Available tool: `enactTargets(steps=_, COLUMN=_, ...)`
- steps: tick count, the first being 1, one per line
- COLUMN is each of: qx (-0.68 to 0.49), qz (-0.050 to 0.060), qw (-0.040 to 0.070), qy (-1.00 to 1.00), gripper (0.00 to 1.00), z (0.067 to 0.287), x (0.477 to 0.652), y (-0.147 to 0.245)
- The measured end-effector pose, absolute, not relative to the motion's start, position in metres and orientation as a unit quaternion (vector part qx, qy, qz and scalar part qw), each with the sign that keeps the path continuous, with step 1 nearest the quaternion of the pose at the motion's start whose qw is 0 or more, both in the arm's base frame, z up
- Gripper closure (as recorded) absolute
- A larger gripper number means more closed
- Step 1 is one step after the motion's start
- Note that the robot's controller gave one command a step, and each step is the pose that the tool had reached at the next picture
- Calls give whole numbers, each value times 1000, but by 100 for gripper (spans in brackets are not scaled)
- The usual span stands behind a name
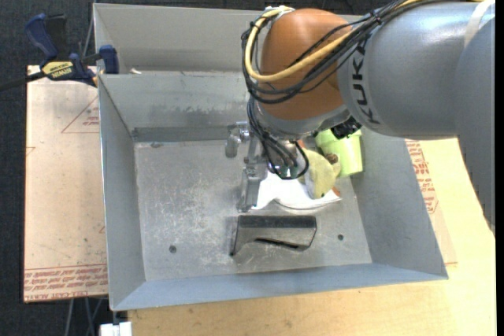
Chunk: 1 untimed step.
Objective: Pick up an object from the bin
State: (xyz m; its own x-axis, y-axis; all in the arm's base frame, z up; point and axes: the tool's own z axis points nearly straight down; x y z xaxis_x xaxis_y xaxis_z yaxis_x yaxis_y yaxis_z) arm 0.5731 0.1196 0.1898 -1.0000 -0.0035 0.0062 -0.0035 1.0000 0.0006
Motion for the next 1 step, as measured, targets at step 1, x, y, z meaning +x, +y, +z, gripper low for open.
enactTargets(steps=1, qx=106, qz=-1, qw=3, qy=-994, gripper=0, z=208, x=537, y=106)
